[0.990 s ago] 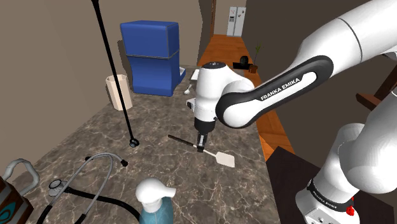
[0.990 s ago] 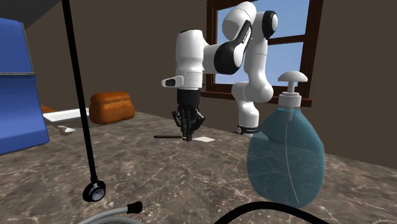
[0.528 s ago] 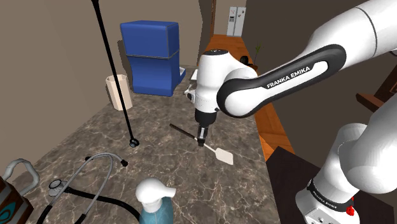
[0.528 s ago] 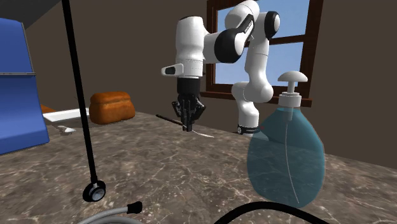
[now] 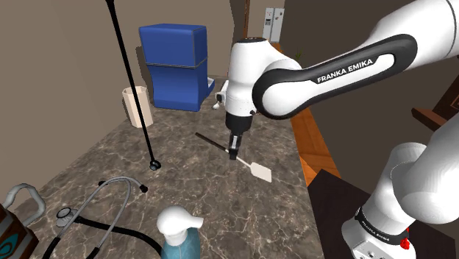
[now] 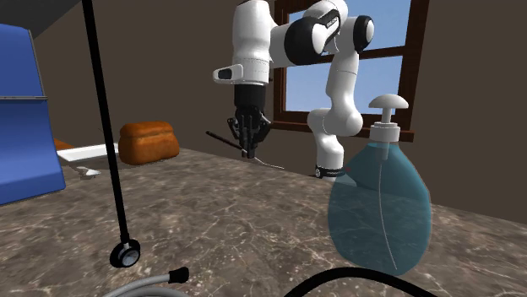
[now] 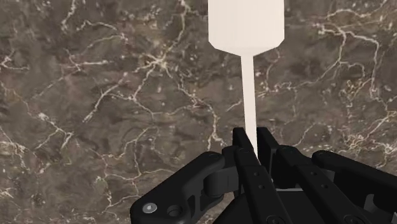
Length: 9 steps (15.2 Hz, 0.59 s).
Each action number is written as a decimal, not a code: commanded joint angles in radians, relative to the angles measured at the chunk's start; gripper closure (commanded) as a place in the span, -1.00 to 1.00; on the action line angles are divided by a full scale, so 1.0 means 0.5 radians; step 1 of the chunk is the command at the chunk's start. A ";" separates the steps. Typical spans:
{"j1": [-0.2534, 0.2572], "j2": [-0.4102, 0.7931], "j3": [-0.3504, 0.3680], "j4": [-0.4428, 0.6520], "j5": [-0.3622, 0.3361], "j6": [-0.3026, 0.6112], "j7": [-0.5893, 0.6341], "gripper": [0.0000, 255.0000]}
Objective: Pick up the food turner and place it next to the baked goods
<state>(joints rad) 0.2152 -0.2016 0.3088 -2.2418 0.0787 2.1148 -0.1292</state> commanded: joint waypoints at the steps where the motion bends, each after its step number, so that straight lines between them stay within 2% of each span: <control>1: 0.000 -0.020 -0.003 0.039 0.004 -0.060 -0.002 1.00; 9: -0.003 -0.070 -0.018 0.209 0.009 -0.278 -0.008 1.00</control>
<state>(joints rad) 0.2152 -0.2315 0.3029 -2.1470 0.0828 1.9910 -0.1296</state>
